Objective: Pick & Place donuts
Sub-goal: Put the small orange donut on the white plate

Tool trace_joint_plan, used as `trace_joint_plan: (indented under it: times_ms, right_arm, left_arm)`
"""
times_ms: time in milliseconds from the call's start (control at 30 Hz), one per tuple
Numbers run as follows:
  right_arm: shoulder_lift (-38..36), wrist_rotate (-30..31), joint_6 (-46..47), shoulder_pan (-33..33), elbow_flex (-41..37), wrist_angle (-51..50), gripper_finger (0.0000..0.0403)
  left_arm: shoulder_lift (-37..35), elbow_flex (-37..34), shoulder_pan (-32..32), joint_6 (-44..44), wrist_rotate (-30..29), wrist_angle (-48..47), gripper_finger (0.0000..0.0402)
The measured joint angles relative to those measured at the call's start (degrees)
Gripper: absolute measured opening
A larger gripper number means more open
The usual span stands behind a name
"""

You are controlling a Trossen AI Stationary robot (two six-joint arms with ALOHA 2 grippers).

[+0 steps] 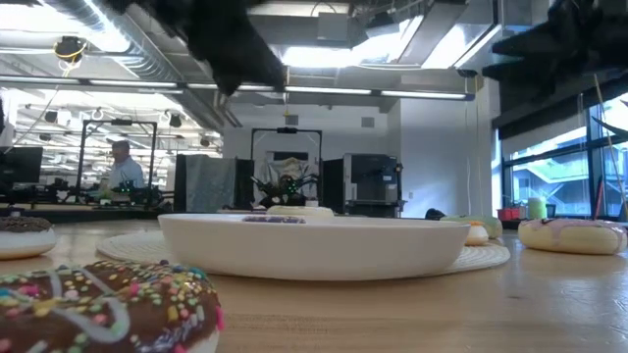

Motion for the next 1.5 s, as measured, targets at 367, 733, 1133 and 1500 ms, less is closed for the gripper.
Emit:
trace_joint_plan:
  times_ms: [367, 733, 1133, 1500]
  right_arm:
    - [26.7, -0.5, 7.8, 0.0, 11.9, -11.5, 0.0224]
    - [54.3, -10.1, 18.1, 0.0, 19.0, -12.2, 0.0190]
    - [66.7, -10.8, 24.3, -1.7, 20.9, -12.2, 0.0172]
    - [69.5, -14.7, 24.2, -2.9, 20.9, -10.7, 0.0129]
  left_arm:
    - [-12.1, -19.4, 0.0, 2.5, -5.5, 25.8, 0.0083]
    - [-12.3, -20.4, 0.0, -1.0, -10.0, 25.3, 0.0085]
    - [-12.3, -20.4, 0.0, -1.4, -8.4, 25.1, 0.0086]
    - [-12.3, -20.4, 0.0, -1.4, -8.4, 25.1, 0.0083]
